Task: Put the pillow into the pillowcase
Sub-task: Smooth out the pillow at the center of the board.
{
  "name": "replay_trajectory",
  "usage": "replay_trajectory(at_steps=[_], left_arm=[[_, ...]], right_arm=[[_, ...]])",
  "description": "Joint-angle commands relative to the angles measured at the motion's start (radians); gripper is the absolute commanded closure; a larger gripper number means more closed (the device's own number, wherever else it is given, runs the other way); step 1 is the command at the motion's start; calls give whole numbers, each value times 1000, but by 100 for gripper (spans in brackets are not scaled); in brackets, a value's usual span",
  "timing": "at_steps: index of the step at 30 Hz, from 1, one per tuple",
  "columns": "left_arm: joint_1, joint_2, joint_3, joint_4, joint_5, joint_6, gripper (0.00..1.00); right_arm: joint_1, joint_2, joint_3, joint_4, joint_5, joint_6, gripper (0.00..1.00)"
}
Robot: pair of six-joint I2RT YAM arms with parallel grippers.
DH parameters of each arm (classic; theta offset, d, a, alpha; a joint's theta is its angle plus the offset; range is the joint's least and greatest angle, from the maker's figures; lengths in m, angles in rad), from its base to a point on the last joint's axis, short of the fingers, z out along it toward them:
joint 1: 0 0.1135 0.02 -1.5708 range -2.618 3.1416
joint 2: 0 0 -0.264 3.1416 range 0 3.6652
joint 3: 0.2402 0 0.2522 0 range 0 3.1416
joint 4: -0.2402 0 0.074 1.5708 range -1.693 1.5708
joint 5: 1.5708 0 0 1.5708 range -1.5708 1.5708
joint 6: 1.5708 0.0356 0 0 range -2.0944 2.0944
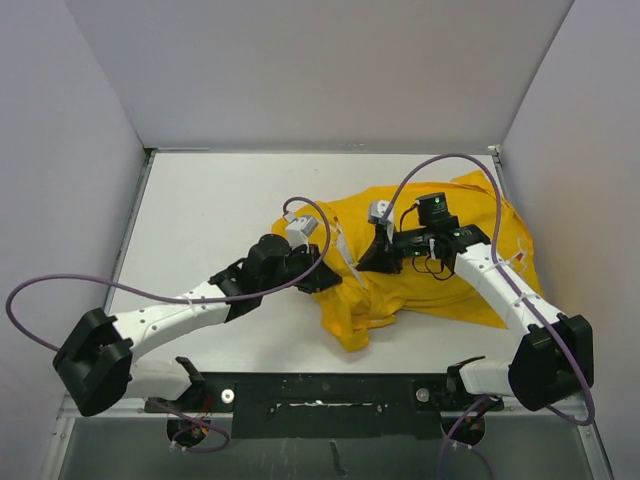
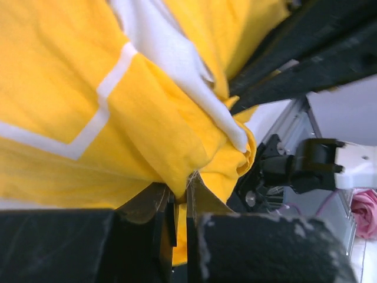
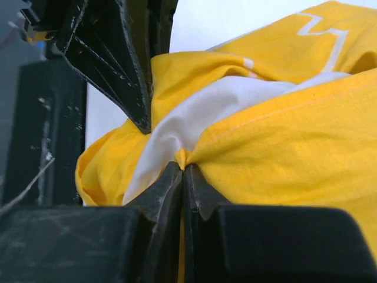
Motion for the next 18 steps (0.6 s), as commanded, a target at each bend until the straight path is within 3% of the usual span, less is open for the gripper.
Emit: replay_trajectory(at_steps=[1,3,5,8,10,14,16,18], left_arm=[[-30,-165,41,90,42,79,100],[-30,-129,50,107,60,90,100],[-30,-47,89,124,103,101,100],[-30,94,162,134,154,106,100],[-18,155,185,137,146,105,100],[46,173,114,203,99,57,100],[78,153,48,275,94,29,92],[104,125,-24,371,132,9,72]], right_arm=[[-33,-65,18,140,-412,142,100],[-4,-62,23,266,-496,266,100],[43,-26,83,252,-501,284,100],[95,57,241,-54,-489,25,100],[100,85,280,-171,-514,-61,100],[75,12,116,-4,-445,35,100],[45,-18,-6,158,-344,136,100],[20,5,-43,129,-203,103,100]])
